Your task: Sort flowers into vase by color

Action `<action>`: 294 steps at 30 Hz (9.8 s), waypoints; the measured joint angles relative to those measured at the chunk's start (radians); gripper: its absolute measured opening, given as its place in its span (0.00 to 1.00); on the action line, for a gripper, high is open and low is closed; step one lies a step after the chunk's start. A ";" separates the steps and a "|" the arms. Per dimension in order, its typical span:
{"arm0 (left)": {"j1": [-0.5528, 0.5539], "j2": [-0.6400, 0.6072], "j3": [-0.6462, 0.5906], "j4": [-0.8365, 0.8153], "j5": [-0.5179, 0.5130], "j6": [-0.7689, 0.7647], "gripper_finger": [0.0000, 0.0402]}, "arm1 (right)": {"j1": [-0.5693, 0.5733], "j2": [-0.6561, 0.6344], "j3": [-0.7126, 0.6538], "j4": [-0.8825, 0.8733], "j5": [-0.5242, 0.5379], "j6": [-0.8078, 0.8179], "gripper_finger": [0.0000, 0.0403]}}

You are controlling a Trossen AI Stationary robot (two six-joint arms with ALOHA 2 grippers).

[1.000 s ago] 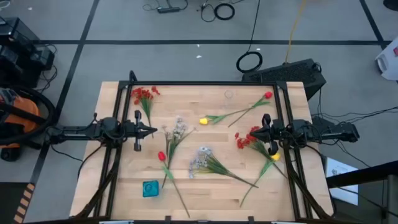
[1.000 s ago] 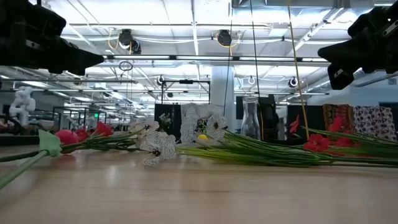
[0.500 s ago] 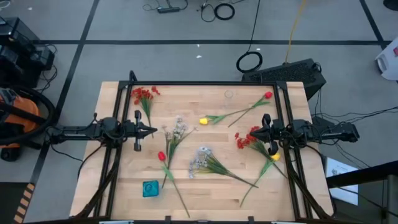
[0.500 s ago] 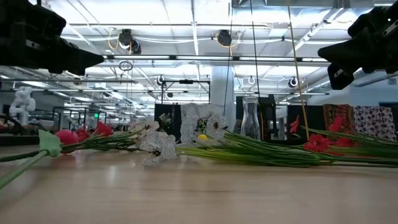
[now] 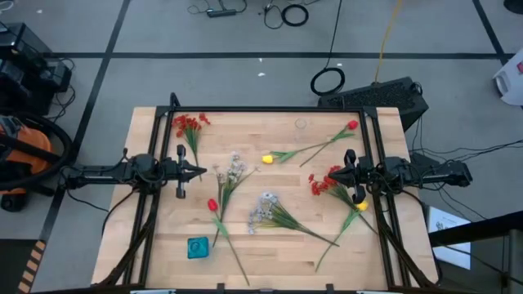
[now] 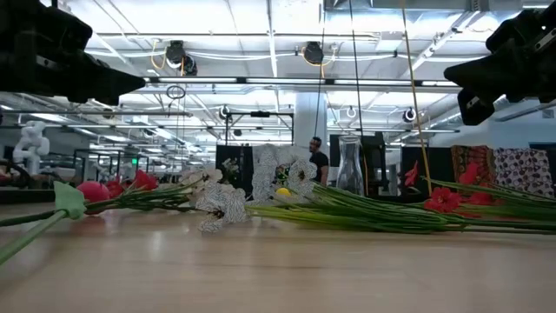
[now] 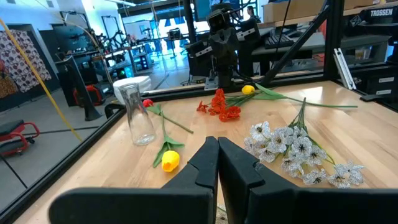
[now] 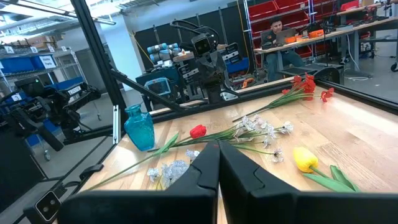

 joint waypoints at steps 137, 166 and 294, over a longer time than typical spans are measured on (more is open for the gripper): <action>0.000 0.000 0.000 -0.001 0.000 0.000 0.03 | 0.110 1.268 0.472 -0.743 -0.061 0.642 0.02; 0.000 0.000 0.000 -0.001 0.000 0.000 0.03 | 0.120 1.030 0.739 -0.497 0.699 0.372 0.01; 0.000 0.204 0.120 -0.066 -0.240 -0.595 0.01 | -0.422 0.950 0.643 -0.646 0.067 0.288 0.33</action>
